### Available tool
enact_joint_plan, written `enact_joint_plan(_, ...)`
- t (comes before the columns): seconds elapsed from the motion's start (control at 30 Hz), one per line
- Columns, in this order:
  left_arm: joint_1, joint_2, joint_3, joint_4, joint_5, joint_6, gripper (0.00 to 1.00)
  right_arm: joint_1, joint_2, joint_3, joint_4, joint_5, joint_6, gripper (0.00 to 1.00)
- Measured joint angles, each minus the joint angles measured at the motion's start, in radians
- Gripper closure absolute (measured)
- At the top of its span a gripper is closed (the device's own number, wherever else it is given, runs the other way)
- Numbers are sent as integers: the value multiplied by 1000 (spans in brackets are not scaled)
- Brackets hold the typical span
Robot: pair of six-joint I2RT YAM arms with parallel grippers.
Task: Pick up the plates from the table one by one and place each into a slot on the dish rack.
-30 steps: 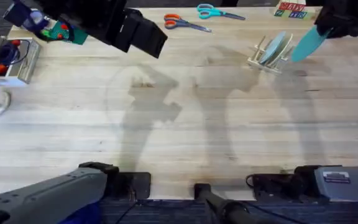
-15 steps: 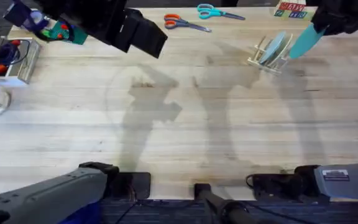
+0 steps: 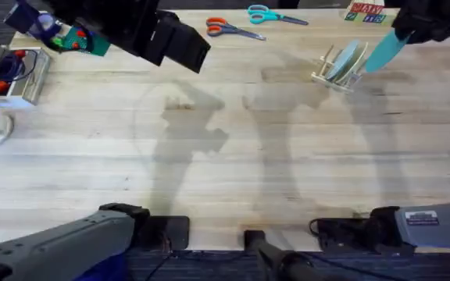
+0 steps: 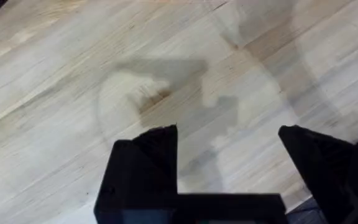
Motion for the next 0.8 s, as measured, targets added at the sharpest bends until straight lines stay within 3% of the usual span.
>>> enact_joint_plan(0.8, 0, 0, 0, 0, 0, 0, 7, -10, 61, 0, 56, 0, 0, 972)
